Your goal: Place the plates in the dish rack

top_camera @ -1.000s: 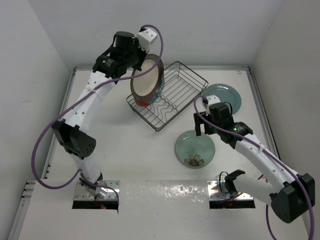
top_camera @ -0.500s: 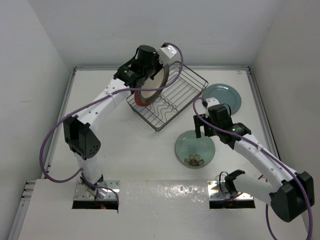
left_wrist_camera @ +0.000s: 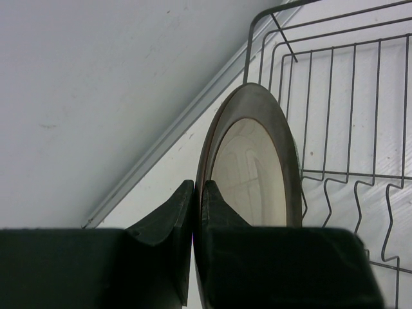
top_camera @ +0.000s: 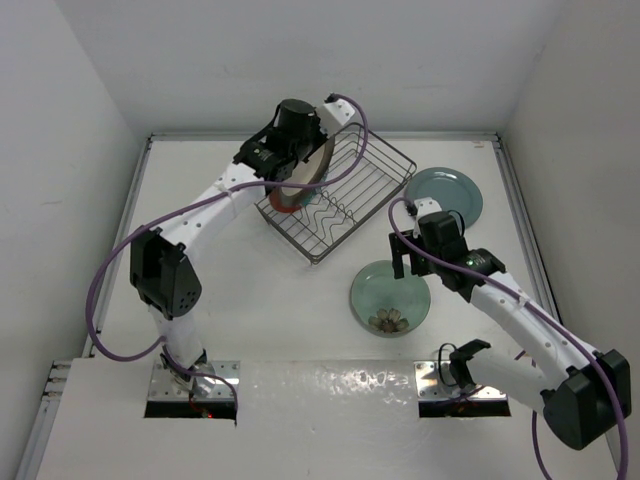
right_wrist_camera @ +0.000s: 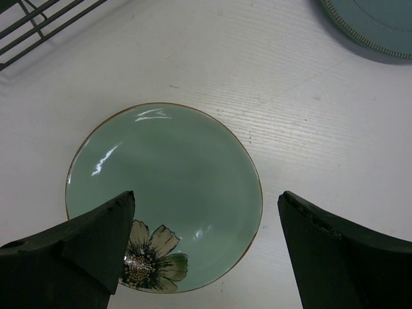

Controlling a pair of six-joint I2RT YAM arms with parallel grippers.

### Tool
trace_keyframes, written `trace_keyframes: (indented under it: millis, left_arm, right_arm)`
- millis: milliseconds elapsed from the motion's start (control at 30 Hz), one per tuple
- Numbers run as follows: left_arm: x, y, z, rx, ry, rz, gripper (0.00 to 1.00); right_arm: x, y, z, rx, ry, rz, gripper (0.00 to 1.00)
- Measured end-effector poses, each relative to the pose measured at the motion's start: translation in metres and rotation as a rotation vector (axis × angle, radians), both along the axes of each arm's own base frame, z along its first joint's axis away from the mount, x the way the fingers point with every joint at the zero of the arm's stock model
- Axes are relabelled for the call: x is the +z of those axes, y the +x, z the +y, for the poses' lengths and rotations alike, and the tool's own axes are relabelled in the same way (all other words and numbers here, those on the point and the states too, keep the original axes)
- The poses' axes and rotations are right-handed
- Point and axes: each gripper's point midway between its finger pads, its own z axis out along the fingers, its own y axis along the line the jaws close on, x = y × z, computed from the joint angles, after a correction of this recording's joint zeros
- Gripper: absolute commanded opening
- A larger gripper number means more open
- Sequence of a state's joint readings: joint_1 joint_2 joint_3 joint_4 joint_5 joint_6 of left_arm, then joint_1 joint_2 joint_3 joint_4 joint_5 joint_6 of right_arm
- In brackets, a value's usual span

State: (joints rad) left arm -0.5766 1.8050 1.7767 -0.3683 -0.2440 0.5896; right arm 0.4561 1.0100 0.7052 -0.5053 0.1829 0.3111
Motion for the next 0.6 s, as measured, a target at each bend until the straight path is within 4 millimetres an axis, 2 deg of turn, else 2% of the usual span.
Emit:
trace_keyframes:
  millis: [600]
  left_arm:
    - [0.000, -0.001, -0.017, -0.100, -0.011, -0.006, 0.00]
  right_arm:
    - [-0.004, -0.002, -0.001, 0.004, -0.011, 0.016, 0.91]
